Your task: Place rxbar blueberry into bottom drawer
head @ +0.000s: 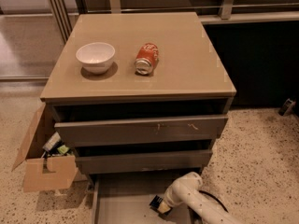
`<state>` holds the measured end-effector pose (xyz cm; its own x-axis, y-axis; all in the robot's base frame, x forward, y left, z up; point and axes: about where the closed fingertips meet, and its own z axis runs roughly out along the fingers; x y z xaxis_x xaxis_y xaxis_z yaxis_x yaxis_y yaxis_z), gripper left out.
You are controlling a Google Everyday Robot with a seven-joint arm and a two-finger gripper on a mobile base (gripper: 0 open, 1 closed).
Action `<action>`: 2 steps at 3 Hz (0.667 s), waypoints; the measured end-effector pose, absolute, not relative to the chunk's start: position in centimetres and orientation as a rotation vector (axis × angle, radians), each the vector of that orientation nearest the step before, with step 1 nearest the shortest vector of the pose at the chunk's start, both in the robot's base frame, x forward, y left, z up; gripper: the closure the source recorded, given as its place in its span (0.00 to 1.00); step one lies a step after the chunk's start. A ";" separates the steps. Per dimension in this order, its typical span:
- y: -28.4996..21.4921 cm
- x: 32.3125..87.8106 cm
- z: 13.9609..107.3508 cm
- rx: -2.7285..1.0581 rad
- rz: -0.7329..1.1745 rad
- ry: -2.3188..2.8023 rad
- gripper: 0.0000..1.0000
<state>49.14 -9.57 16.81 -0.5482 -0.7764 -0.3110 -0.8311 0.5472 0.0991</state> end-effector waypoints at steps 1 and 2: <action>-9.4 49.4 15.9 -1.328 0.366 2.564 1.00; -9.4 49.4 15.7 -1.322 0.370 2.566 0.89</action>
Offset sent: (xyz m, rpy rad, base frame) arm 0.0026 0.0019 -0.0098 0.0136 0.0106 -0.0163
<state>49.43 -9.36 15.71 -0.5660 -0.7614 -0.3160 -0.8196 0.5608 0.1169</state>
